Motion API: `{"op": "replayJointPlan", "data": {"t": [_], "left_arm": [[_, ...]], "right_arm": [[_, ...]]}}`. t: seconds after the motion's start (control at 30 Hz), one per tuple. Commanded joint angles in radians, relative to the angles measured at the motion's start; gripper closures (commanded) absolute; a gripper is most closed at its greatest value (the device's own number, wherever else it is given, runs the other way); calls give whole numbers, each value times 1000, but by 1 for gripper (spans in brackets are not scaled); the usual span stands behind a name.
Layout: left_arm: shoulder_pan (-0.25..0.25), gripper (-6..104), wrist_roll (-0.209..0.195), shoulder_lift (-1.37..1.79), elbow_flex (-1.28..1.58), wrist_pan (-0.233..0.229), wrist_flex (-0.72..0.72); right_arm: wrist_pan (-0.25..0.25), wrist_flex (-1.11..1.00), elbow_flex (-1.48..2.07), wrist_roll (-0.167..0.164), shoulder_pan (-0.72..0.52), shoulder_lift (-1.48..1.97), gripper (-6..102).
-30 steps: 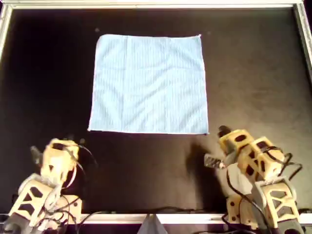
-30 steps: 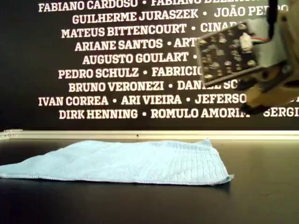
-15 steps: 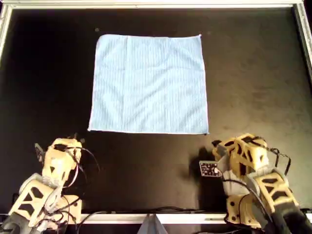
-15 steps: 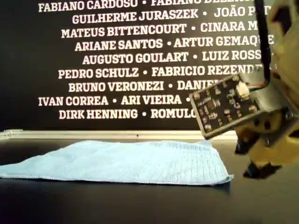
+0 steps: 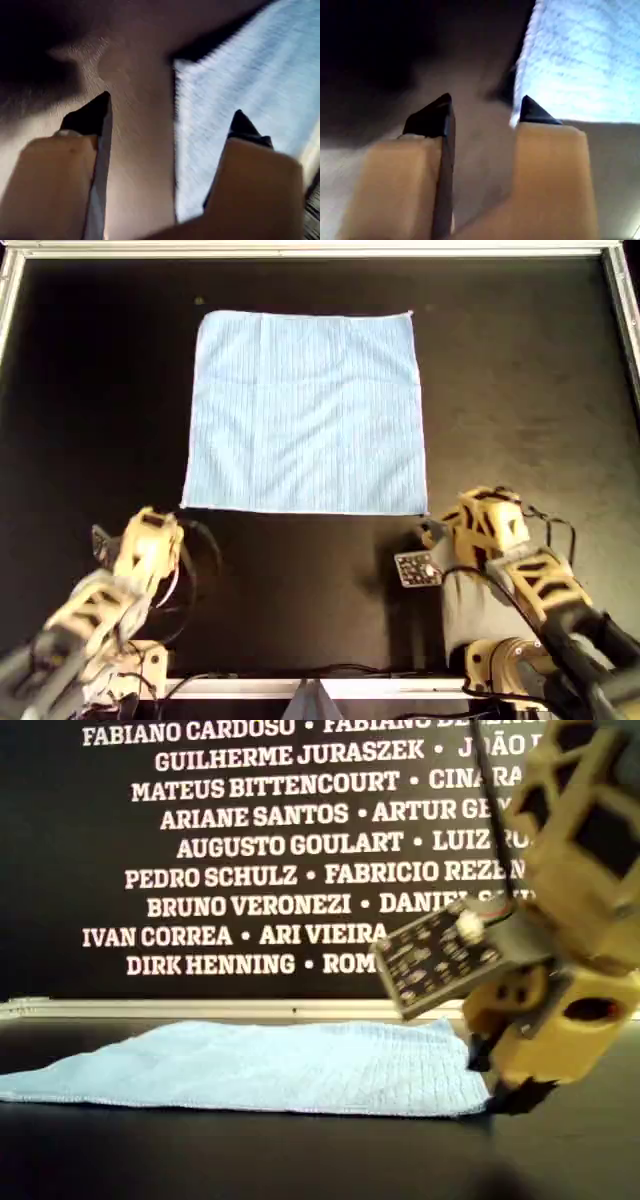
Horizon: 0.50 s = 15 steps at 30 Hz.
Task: Fold a cloth
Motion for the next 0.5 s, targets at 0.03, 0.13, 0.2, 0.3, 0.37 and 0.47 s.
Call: {"op": "replayJointPlan", "data": {"t": [0.03,0.13,0.2,0.3,0.37,0.47], "left_arm": [[-26,15,3,-178,-163,-3,-31],[-26,15,3,-233,-207,-3,-40],[-26,15,14,-267,-235,-3,-48],[-26,15,15,-324,-296,-3,-48],[-26,15,15,-376,-337,-5,-48],[-25,15,15,-465,-399,-5,-48]], "right_arm": [[3,-160,-101,-3,3,-87,41],[5,-187,-141,-3,3,-160,41],[5,-187,-173,-2,-3,-198,41],[5,-187,-227,-2,-14,-282,41],[5,-187,-268,9,-14,-333,41],[5,-187,-325,11,-5,-365,42]]}}
